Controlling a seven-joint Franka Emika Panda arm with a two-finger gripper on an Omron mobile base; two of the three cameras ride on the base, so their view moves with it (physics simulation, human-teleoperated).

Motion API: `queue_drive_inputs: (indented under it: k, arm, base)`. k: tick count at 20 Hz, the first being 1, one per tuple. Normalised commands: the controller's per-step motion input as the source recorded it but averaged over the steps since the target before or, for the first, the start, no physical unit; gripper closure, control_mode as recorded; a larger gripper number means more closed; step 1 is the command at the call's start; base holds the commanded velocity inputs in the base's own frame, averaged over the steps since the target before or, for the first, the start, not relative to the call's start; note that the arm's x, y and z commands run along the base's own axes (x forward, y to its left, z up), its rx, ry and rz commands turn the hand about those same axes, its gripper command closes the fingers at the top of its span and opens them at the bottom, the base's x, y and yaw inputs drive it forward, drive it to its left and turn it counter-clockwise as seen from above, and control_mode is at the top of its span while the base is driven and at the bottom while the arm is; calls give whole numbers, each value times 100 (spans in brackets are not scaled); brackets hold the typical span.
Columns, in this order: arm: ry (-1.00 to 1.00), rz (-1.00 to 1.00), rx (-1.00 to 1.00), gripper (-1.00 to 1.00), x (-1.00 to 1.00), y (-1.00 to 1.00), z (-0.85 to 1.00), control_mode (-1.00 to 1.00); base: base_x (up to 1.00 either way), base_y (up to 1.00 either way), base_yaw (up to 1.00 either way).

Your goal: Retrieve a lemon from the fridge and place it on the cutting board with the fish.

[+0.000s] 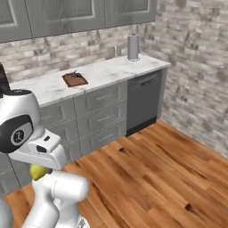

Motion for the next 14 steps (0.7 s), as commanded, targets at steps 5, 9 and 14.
queue_drive_inputs:
  k: [5,9,14]
  arm:
    - [0,0,0,100,0,0,0,100]
    - [0,0,0,100,0,0,0,100]
    - [0,0,0,100,0,0,0,100]
  base:
    - [100,0,40]
    - [100,0,29]
    - [100,-18,42]
